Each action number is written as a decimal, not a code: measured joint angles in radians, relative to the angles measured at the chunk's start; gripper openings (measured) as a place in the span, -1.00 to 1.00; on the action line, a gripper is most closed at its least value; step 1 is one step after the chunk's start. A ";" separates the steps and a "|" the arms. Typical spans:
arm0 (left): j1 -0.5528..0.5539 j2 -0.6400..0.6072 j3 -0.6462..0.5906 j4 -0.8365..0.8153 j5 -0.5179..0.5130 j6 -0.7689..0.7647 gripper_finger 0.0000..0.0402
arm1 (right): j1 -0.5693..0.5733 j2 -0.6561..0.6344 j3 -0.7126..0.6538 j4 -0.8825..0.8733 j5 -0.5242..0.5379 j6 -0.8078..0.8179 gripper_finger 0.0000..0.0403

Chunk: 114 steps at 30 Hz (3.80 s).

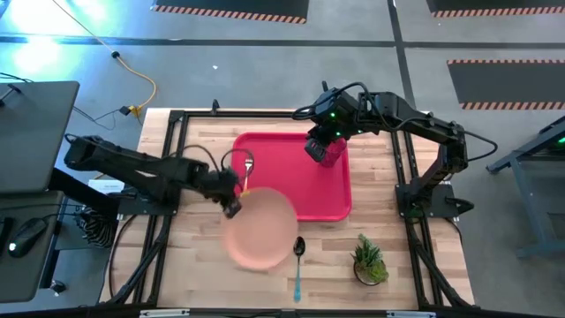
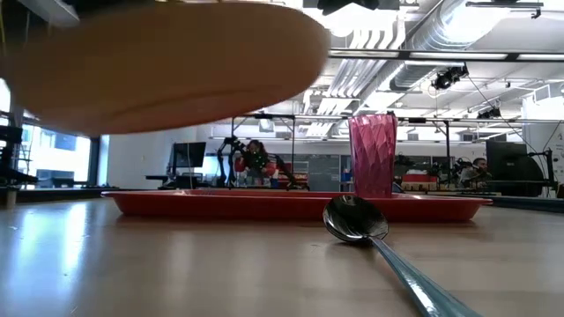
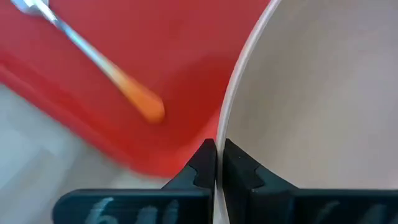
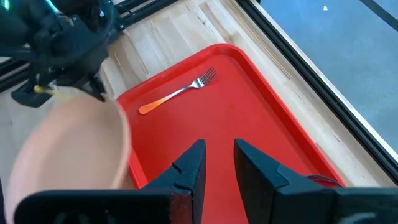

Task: Pick and place plate/cup/fork/spoon on tray
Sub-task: Put the plate on the tray to the right of the fork

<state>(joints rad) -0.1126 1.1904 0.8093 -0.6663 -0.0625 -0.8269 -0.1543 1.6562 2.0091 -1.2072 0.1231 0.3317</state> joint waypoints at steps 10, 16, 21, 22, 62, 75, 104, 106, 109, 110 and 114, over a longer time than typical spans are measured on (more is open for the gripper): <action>0.201 0.000 0.117 0.152 -0.064 0.111 -1.00 | -0.003 -0.019 0.000 0.046 0.242 -0.036 -0.63; 0.297 0.010 0.180 0.174 -0.067 0.187 -1.00 | -0.003 -0.066 0.001 0.155 0.313 -0.086 -0.63; 0.345 0.045 0.246 0.178 -0.066 0.263 -1.00 | -0.003 -0.102 0.002 0.180 0.385 -0.090 -0.63; 0.353 0.058 0.261 0.174 -0.065 0.277 -1.00 | -0.003 -0.109 0.002 0.179 0.399 -0.090 -0.63; 0.533 0.555 0.362 0.013 0.059 0.267 -1.00 | -0.003 -0.132 0.001 0.072 0.423 -0.062 -0.63; 0.537 0.600 0.362 0.059 0.114 0.208 -0.98 | -0.003 -0.132 0.000 0.072 0.423 -0.061 -0.63; 0.524 0.600 0.362 0.089 0.140 0.051 -0.97 | -0.003 -0.132 0.000 0.057 0.419 -0.045 -0.63; 0.523 0.600 0.362 0.088 0.144 0.043 -0.97 | -0.003 -0.132 0.000 0.050 0.419 -0.045 -0.63; 0.513 0.600 0.362 0.089 0.147 0.033 -0.97 | -0.003 -0.132 0.000 0.035 0.419 -0.044 -0.63; 0.508 0.600 0.362 0.088 0.147 0.032 -0.97 | -0.003 -0.132 0.000 0.033 0.419 -0.044 -0.63; 0.489 0.600 0.362 0.088 0.142 0.020 -0.97 | -0.003 -0.131 0.000 0.024 0.419 -0.044 -0.63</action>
<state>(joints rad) 0.3765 1.7905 1.1713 -0.5785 0.0794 -0.8071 -0.1574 1.5248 2.0090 -1.1833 0.5423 0.2874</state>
